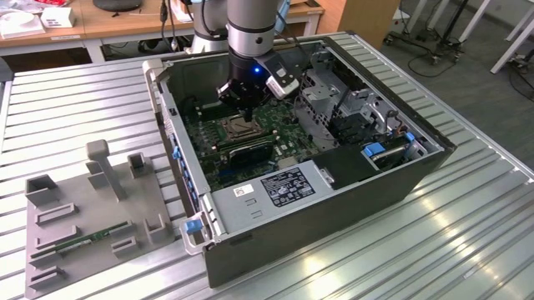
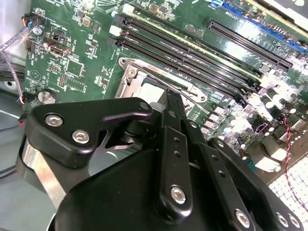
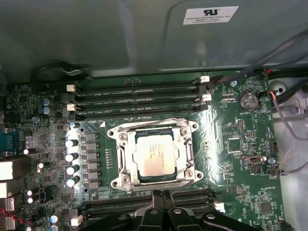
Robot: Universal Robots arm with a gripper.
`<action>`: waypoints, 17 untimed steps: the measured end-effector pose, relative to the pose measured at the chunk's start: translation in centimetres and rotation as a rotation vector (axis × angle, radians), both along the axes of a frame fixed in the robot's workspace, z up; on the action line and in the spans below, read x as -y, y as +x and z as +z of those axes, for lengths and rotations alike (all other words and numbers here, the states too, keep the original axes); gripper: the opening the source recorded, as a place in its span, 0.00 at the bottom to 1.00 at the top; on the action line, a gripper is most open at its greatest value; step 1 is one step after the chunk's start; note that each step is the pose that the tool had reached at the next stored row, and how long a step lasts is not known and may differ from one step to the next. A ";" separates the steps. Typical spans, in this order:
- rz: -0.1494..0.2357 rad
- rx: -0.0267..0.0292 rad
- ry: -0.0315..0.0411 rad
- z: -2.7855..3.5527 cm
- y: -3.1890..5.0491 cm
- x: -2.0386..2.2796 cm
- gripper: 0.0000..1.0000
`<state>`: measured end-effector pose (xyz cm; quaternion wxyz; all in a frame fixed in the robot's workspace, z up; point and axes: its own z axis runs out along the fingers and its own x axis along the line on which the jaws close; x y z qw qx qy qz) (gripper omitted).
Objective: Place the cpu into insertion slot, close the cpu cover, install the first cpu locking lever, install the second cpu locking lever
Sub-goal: 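Install the second cpu locking lever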
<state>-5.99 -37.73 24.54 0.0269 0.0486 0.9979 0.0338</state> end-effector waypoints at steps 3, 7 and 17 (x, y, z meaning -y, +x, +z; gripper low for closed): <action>0.000 -0.0002 -0.0002 0.00 -0.01 0.00 0.11; 0.000 0.0000 -0.0001 -0.05 -0.03 0.01 0.11; 0.000 0.0015 -0.0004 -0.25 -0.29 0.01 0.11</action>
